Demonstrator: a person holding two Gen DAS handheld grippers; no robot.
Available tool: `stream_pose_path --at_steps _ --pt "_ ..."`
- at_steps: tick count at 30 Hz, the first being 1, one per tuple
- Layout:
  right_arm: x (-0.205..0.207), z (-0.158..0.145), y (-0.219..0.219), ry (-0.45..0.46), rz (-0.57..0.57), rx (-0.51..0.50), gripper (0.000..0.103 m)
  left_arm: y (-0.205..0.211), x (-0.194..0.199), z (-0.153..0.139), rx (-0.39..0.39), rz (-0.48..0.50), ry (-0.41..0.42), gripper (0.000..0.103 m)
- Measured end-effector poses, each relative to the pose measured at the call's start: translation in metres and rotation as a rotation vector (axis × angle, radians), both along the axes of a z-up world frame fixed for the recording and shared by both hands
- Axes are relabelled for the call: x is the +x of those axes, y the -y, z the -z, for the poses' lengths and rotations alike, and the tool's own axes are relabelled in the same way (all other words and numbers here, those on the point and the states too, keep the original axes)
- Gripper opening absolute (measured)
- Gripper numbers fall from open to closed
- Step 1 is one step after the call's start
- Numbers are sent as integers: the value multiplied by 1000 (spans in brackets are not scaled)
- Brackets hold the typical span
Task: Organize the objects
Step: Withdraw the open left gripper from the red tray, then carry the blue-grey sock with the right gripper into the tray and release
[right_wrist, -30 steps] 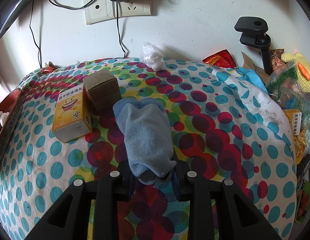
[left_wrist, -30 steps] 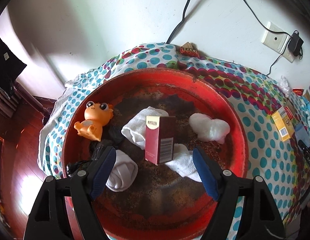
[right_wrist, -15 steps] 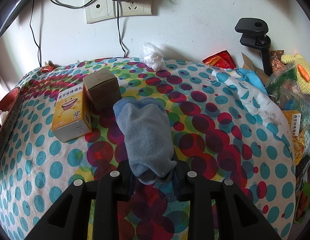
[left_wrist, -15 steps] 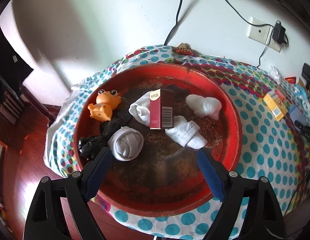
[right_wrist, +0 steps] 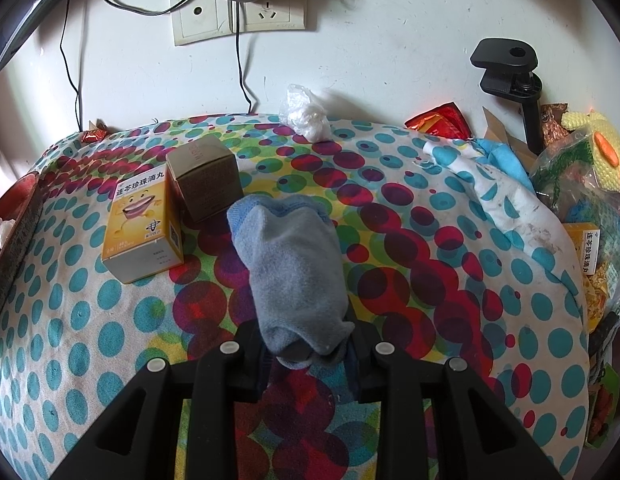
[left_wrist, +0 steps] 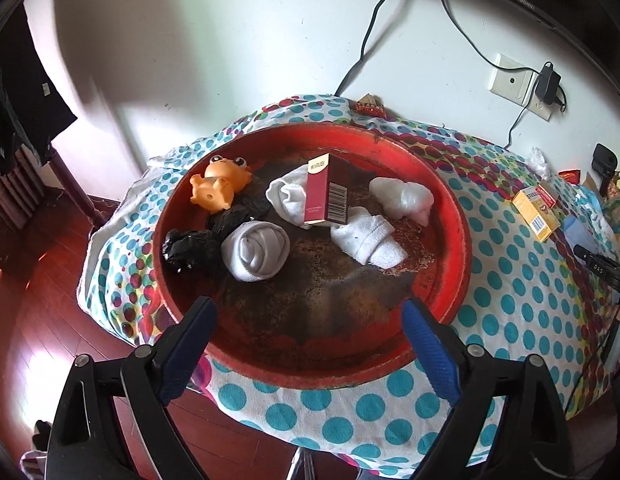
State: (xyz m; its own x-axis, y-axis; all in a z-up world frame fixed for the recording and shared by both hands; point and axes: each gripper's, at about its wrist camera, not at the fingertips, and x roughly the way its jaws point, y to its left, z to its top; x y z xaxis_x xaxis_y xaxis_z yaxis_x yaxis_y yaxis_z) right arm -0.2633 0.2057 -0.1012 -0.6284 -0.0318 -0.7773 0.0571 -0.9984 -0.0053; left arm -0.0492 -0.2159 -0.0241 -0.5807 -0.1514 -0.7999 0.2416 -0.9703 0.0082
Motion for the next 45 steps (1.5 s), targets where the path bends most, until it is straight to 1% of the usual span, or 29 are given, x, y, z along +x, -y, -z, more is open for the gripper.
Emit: stream_pose_path --at_steps 5,7,9,12,15,17,19,20,22,27,31,33,37,41,45 --pt "1 1 5 -1 2 3 28 0 11 0 -100 -8 -50 96" --pt "0 2 10 -1 2 1 28 1 13 -1 -98 3 -67 97" --pt "1 2 3 0 3 -4 28 4 14 -3 -81 17 -80 99" --pt "0 2 4 -2 3 9 28 10 10 -3 -85 -2 -90 99" --pt "2 1 6 -5 9 33 24 14 10 -3 -76 -27 -110 99" --pt "3 0 5 1 26 16 23 11 12 -2 -118 -32 -128 100" --pt "4 -1 4 7 45 8 23 5 12 0 -159 -16 -118 102" --pt "5 -1 6 9 59 30 23 2 12 1 -172 -6 -114 102" --pt "11 -5 6 13 78 3 23 -3 13 2 -184 17 -113 102" --pt "32 -22 12 -4 82 10 23 -14 14 4 -184 54 -103 102" --pt "48 -41 37 -26 19 35 23 -17 15 5 -158 78 -89 102" --pt "57 -50 56 -50 -26 44 23 -17 16 5 -147 72 -84 103" --pt "65 -62 106 -58 -130 29 23 -15 15 7 -108 78 -63 103" --pt "75 -66 151 -54 -243 11 23 -11 17 3 -102 73 -60 103" --pt "81 -67 195 -38 -332 -21 23 1 21 -7 -92 49 -81 103"
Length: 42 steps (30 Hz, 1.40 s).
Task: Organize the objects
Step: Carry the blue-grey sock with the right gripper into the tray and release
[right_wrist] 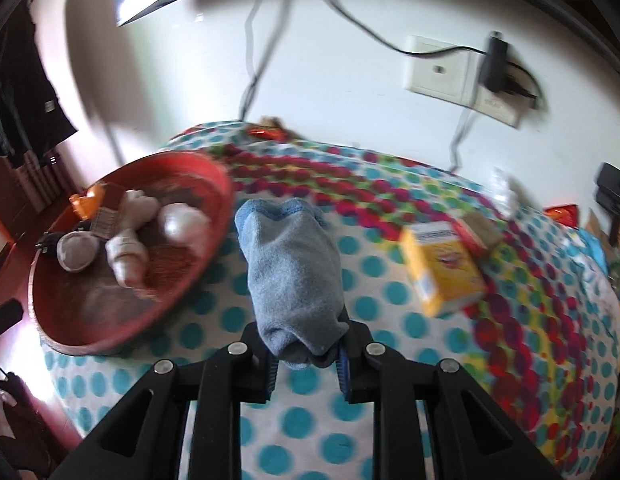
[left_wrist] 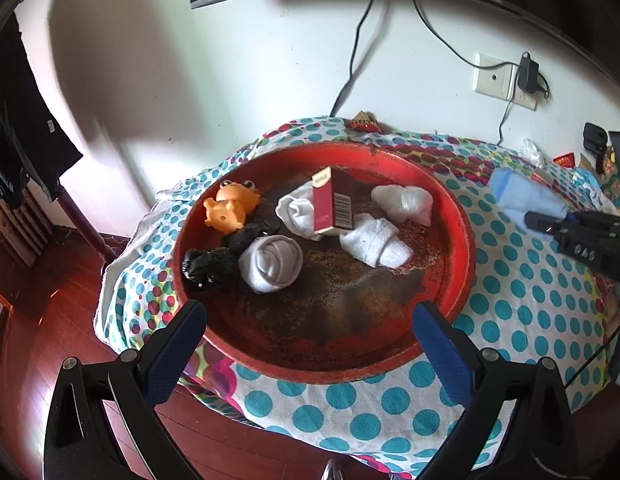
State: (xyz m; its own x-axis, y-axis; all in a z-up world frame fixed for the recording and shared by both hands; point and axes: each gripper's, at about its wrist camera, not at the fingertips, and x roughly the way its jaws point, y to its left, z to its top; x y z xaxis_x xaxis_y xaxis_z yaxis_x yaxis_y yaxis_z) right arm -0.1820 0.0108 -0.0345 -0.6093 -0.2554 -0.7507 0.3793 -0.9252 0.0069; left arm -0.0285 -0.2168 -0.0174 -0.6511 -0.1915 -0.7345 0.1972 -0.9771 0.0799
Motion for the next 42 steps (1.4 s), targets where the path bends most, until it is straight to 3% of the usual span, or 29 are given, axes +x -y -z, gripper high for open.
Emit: stream_pose_path --at_steps 9,14,24,35,37,39,42 --pt "21 -5 80 12 -161 -28 23 50 8 -9 61 -117 2 103" --pt "47 -15 94 31 -217 -48 23 73 13 -8 84 -183 17 103" --pt "97 3 131 84 -383 -67 23 89 13 0 122 -226 56 103" --pt "137 7 86 138 -443 -17 28 89 11 8 139 -224 95 103" --pt "149 3 70 132 -449 -23 32 88 10 9 141 -221 97 103" --pt "156 -4 55 134 -453 -49 43 87 9 10 140 -222 103 103" --pt "163 -14 27 138 -452 -98 49 85 8 12 139 -220 113 103"
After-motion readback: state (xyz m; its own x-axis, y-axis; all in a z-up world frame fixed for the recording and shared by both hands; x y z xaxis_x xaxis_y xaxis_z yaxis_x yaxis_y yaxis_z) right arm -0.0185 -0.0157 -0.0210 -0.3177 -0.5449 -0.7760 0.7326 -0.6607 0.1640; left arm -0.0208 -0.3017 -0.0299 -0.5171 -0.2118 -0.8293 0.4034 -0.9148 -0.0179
